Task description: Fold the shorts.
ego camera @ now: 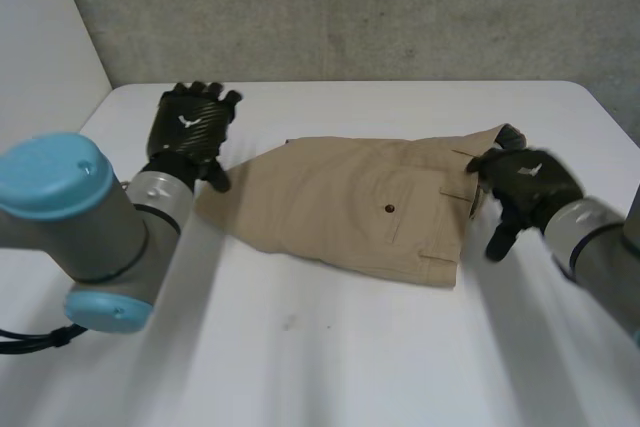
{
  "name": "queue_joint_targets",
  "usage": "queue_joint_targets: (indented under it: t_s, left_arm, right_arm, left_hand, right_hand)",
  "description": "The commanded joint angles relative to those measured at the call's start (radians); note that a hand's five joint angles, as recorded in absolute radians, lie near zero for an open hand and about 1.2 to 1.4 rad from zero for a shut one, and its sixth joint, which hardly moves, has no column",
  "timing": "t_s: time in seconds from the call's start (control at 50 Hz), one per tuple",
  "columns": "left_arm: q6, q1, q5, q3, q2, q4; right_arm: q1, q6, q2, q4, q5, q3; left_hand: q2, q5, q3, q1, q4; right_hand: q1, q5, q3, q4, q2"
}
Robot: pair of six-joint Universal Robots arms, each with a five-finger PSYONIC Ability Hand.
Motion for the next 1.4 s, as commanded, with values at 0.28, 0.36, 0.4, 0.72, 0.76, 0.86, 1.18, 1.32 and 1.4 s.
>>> queue_joint_targets:
  t_s: [0.28,0.36,0.4,0.72,0.76,0.86,1.18,1.32,1.4]
  left_arm:
    - [-0.026,0.158,0.152,0.245,-0.248,-0.33]
    - [-0.021,0.16,0.157,0.277,-0.289,-0.33]
    - [-0.021,0.158,0.16,0.291,-0.304,-0.33]
    - [-0.016,0.146,0.172,0.34,-0.364,-0.327]
    - [-0.015,0.145,0.171,0.354,-0.376,-0.327]
    - [-0.015,0.142,0.171,0.378,-0.404,-0.327]
    - [-0.013,0.091,0.155,0.381,-0.429,-0.332]
    - [-0.015,0.089,0.103,0.305,-0.163,-0.352]
    - [-0.027,0.109,0.091,0.259,0.045,-0.353]
  right_arm:
    - [0.135,0.004,0.17,-0.284,-0.017,0.104]
    - [0.136,-0.004,0.219,-0.316,0.01,0.089]
    - [0.136,-0.007,0.235,-0.327,0.02,0.081]
    - [0.123,0.007,0.17,-0.343,0.052,0.08]
    - [0.123,0.012,0.143,-0.344,0.052,0.086]
    - [0.121,0.042,0.074,-0.343,0.053,0.09]
    - [0.123,0.076,0.031,-0.341,0.057,0.075]
    - [0.121,0.053,-0.017,-0.303,0.052,0.023]
    - [0.119,0.035,-0.104,-0.249,0.043,-0.014]
  left_hand:
    - [0.202,0.198,0.199,0.2,0.205]
    - [0.205,0.201,0.202,0.203,0.208]
    - [0.217,0.213,0.214,0.214,0.22]
    - [0.264,0.26,0.261,0.261,0.267]
    - [0.29,0.286,0.287,0.288,0.293]
    - [0.317,0.312,0.314,0.314,0.32]
    - [1.159,1.155,1.156,1.156,1.162]
    - [1.159,1.155,1.156,1.156,1.162]
    - [1.159,1.155,1.156,1.156,1.162]
  right_hand:
    - [0.375,0.333,0.336,0.347,0.361]
    - [0.452,0.409,0.412,0.424,0.438]
    - [0.466,0.424,0.427,0.438,0.453]
    - [1.191,1.148,1.151,1.163,1.177]
    - [1.191,1.148,1.151,1.163,1.177]
    - [1.191,1.148,1.151,1.163,1.177]
    - [1.191,1.148,1.151,1.163,1.177]
    - [1.191,1.148,1.151,1.163,1.177]
    - [1.191,1.148,1.151,1.163,1.177]
